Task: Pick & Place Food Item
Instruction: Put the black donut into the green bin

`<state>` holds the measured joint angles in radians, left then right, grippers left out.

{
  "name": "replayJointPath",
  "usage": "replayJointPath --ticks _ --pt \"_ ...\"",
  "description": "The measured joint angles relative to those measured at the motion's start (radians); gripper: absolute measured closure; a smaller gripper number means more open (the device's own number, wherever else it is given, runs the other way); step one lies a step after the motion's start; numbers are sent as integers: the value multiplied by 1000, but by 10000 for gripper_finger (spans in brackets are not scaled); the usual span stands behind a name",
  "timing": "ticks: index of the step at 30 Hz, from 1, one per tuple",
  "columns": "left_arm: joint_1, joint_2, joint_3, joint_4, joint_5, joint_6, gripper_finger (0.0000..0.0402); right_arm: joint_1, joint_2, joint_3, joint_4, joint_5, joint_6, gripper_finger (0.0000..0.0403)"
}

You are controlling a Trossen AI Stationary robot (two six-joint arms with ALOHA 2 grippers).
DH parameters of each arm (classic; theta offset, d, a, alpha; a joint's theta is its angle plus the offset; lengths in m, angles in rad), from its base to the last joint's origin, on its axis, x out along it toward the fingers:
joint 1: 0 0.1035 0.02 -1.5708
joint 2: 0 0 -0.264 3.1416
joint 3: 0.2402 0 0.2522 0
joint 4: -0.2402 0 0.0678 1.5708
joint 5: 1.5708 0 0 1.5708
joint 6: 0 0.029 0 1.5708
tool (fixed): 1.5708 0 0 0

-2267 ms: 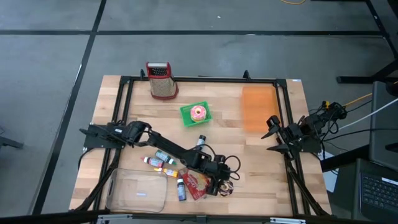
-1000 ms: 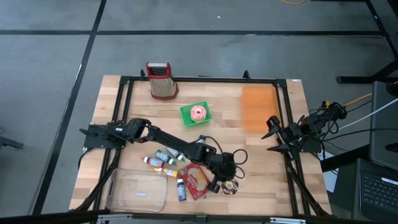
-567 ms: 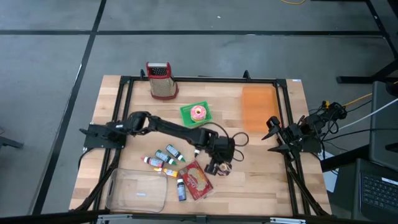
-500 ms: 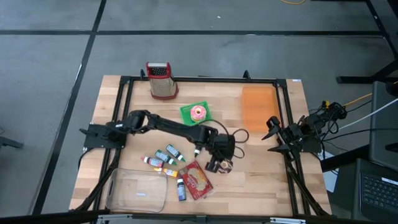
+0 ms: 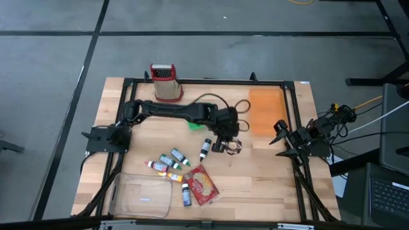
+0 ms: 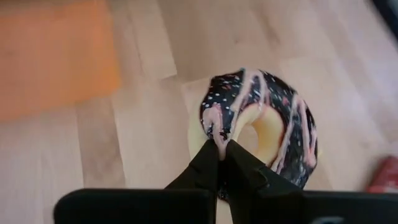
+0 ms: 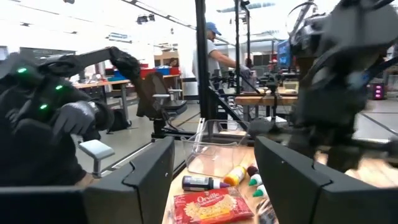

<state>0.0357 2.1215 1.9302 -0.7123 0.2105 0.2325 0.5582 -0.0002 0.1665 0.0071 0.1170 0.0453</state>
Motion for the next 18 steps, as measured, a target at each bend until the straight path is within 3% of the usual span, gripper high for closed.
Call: replayJointPath --ticks 5,14,18 --pt "14 -116 -141 69 55 1 394 0 0 6 -8 -24 0 176" --pt "56 -473 -619 410 46 -95 394 0 0 13 -16 -22 -1 176" --pt "107 -572 -759 463 22 -124 394 0 0 13 -15 -21 -1 176"
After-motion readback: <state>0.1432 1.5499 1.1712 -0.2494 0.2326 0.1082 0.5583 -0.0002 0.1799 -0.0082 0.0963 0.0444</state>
